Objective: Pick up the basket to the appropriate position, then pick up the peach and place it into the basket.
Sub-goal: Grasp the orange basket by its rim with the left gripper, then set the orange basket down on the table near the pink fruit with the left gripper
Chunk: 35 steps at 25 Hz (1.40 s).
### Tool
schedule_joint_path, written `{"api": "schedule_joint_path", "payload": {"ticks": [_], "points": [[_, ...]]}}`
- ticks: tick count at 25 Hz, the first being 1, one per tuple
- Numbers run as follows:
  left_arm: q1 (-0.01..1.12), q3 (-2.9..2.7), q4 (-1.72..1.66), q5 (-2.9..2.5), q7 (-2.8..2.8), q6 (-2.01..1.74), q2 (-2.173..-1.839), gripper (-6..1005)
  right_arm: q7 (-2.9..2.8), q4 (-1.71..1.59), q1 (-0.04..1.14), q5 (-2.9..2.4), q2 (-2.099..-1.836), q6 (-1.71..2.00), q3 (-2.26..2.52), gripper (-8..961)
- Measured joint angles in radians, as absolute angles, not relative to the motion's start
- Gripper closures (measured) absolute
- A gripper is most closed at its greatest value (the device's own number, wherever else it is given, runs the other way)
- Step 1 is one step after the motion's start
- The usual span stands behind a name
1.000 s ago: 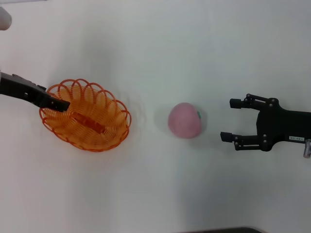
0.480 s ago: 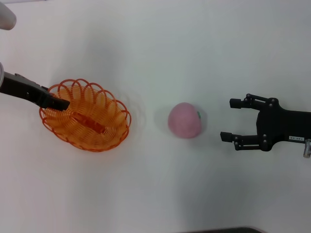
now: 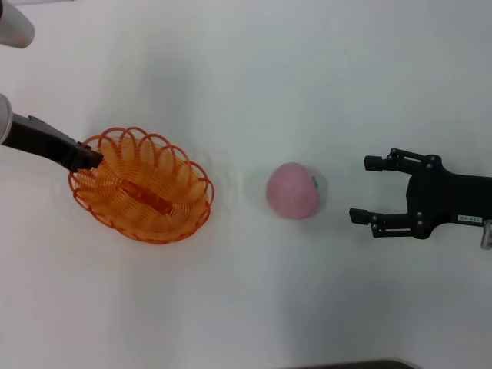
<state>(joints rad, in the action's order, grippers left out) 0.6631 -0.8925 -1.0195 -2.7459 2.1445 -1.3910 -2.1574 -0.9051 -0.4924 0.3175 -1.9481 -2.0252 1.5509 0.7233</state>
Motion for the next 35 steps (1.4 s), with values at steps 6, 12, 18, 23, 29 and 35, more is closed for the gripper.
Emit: {"api": "schedule_joint_path", "payload": {"ticks": [6, 12, 18, 23, 29, 35], "points": [[0.668, -0.891, -1.023, -2.746, 2.164, -1.395, -2.158, 777, -0.905, -0.492, 0.318, -1.948, -2.024, 1.551, 0.717, 28], [0.669, -0.892, -1.031, -2.747, 2.184, -1.409, -2.158, 889, -0.905, -0.493, 0.318, -1.948, -2.023, 1.551, 0.716, 28], [0.68, -0.891, -1.034, -2.748, 2.246, -1.45, -2.149, 898, -0.905, -0.502, 0.318, -1.948, -2.024, 1.551, 0.713, 27], [0.706, -0.873, -1.025, -2.741, 2.346, -1.546, -2.13, 908, -0.905, -0.503, 0.318, -1.948, -2.024, 1.552, 0.713, 27], [0.717, -0.823, -1.008, -2.741, 2.404, -1.601, -2.126, 929, -0.905, -0.503, 0.323, -1.946, -2.025, 1.557, 0.713, 27], [0.712, -0.727, -0.996, -2.721, 2.44, -1.623, -2.132, 934, -0.905, -0.503, 0.325, -1.944, -2.025, 1.558, 0.713, 26]]}}
